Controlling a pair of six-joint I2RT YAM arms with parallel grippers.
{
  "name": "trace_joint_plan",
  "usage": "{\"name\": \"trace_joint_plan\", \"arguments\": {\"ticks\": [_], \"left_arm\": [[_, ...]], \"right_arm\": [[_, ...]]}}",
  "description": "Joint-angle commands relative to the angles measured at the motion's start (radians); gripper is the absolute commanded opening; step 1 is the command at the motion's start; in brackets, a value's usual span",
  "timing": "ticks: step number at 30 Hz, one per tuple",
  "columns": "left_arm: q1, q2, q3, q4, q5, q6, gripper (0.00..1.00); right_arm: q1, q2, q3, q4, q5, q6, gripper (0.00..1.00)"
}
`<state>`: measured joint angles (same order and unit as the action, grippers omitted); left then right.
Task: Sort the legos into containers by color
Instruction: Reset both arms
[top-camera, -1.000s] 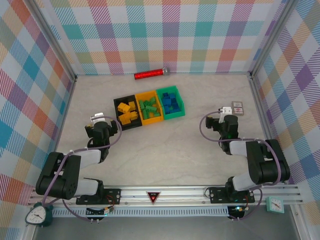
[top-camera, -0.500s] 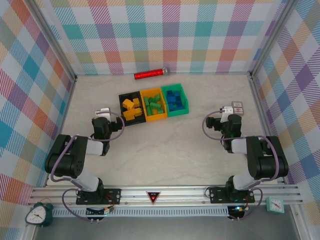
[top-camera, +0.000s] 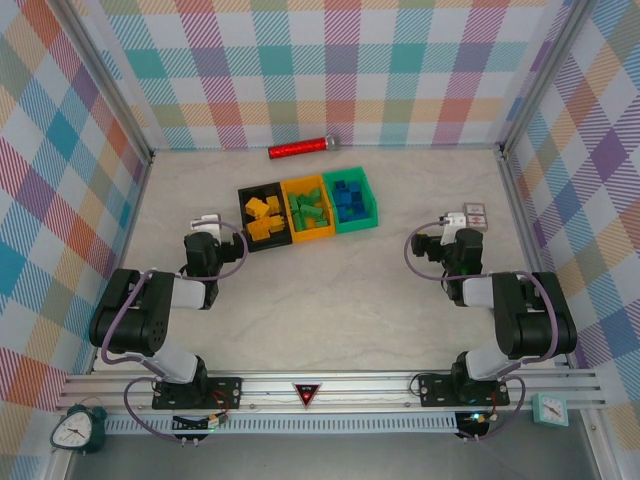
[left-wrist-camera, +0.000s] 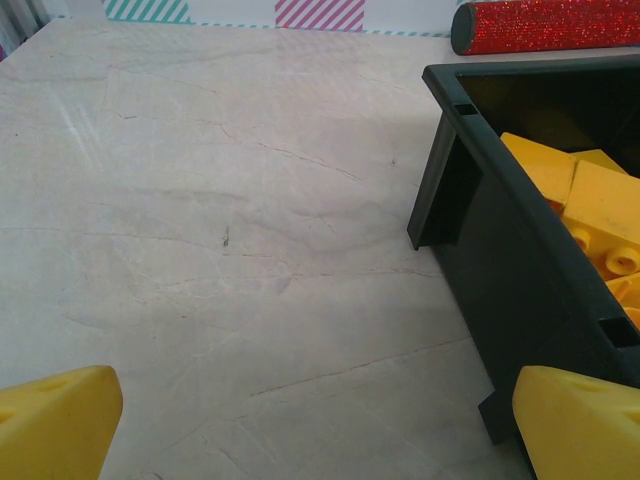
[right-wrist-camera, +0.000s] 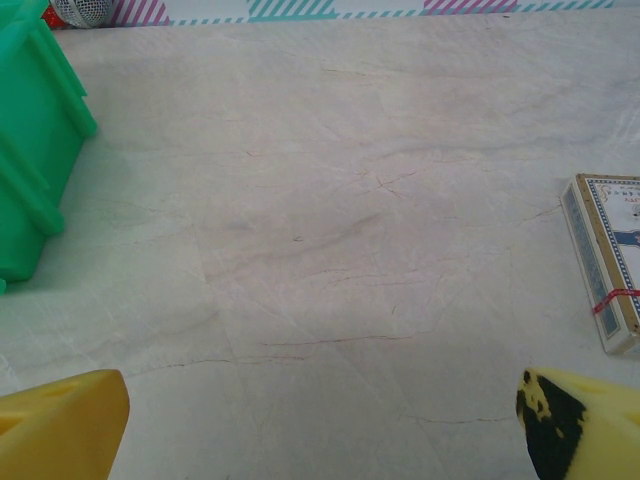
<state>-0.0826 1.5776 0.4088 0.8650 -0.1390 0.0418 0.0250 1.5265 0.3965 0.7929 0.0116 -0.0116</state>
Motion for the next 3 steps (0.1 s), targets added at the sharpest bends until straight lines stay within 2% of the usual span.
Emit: {"name": "trace_joint_plan", "arguments": {"ticks": [1, 3], "left_arm": [[0.006, 0.001, 0.008, -0.014, 0.030, -0.005, 1.00], [0.006, 0.001, 0.007, -0.014, 0.030, -0.005, 1.00]], "right_arm": [[-0.007, 0.006, 0.019, 0.018, -0.025, 0.012, 0.99], [-0.007, 0.005, 0.019, 0.020, -0.024, 0.012, 0.99]]}}
